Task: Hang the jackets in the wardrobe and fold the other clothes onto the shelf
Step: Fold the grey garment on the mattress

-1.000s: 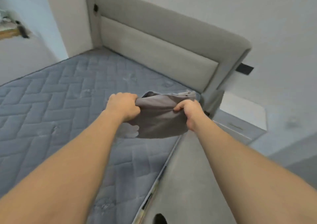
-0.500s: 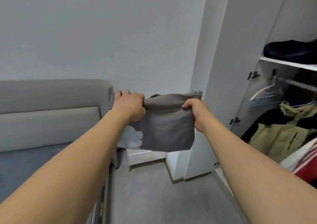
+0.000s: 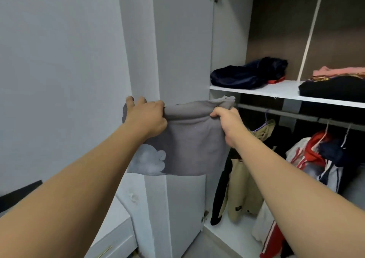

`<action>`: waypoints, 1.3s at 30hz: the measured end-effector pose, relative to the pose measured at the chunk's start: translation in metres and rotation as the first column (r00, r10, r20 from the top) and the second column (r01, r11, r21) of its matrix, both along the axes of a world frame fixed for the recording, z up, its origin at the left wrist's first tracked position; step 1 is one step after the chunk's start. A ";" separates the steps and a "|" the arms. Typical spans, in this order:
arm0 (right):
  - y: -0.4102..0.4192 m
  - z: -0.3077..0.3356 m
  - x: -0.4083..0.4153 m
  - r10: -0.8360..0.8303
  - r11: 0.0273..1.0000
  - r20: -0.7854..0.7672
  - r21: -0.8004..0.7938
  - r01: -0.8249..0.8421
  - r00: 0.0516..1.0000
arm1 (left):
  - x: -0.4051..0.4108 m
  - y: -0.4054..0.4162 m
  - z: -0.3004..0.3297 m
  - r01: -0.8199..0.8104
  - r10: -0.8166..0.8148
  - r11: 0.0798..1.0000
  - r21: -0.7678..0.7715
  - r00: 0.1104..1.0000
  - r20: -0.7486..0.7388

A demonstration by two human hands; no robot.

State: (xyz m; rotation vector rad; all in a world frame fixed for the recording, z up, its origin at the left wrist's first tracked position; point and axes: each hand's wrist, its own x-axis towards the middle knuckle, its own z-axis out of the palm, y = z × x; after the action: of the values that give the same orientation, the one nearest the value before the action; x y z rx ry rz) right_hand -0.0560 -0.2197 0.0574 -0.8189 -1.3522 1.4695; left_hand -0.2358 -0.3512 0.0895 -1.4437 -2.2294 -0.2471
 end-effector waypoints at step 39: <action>0.455 0.198 0.359 -0.722 0.334 0.594 0.749 0.572 -0.355 | 0.360 0.648 0.184 0.627 -0.690 0.712 -0.316 0.707 -0.152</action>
State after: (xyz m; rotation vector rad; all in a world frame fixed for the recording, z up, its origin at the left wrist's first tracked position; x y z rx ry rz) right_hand 0.3025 0.2354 0.2557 -2.1964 -1.1562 -0.4353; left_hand 0.1244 0.2967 0.2735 -2.2457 -1.4761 0.0004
